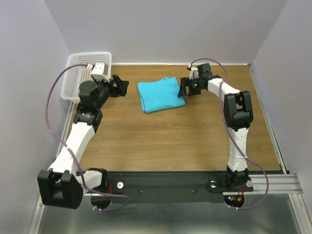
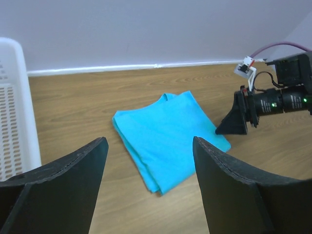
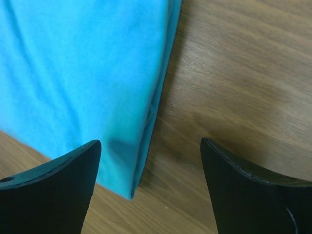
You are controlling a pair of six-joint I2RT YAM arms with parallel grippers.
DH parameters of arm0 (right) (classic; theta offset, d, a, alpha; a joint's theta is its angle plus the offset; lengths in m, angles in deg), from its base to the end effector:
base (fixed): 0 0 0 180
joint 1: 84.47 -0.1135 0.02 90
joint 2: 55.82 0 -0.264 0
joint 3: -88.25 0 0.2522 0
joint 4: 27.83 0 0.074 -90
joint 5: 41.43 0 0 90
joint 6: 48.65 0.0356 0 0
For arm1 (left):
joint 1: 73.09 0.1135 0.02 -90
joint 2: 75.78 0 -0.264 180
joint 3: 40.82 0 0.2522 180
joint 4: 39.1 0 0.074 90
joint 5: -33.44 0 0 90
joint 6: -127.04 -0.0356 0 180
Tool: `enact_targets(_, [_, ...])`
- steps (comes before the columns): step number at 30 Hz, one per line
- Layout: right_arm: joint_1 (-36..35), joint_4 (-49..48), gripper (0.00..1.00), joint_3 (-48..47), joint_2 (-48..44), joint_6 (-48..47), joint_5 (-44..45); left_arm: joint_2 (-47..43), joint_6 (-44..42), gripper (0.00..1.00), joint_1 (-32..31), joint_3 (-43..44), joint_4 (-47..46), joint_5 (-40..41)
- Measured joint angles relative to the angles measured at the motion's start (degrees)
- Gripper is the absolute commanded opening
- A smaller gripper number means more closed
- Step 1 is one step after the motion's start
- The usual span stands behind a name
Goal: Fold and stack the t-shirts
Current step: Fold the tshirt, then neatly place the folded tshirt to the corner
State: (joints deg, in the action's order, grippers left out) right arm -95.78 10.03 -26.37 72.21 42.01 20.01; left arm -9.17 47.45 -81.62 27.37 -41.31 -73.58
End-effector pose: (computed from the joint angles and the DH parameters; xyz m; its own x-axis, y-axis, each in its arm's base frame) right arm 0.4809 0.1135 0.1808 -0.7703 -0.1437 -0.6213 -0.4567 0.8043 0.3801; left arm 0.2705 -0.0511 0.3699 -0.0135 -0.1727 -0.9849 0.4354 0.8857 -0.1613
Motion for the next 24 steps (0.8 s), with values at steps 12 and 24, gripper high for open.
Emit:
enact_targets(12, [-0.24,-0.28,0.81,-0.63,2.19,5.07,-5.20,-16.41,2.58,0.82,0.04,-12.61,3.98,-0.39])
enact_targets(24, [-1.05,-1.01,0.73,0.24,2.62,8.09,-8.74,-20.15,4.79,0.82,0.02,-15.30,6.54,-1.27])
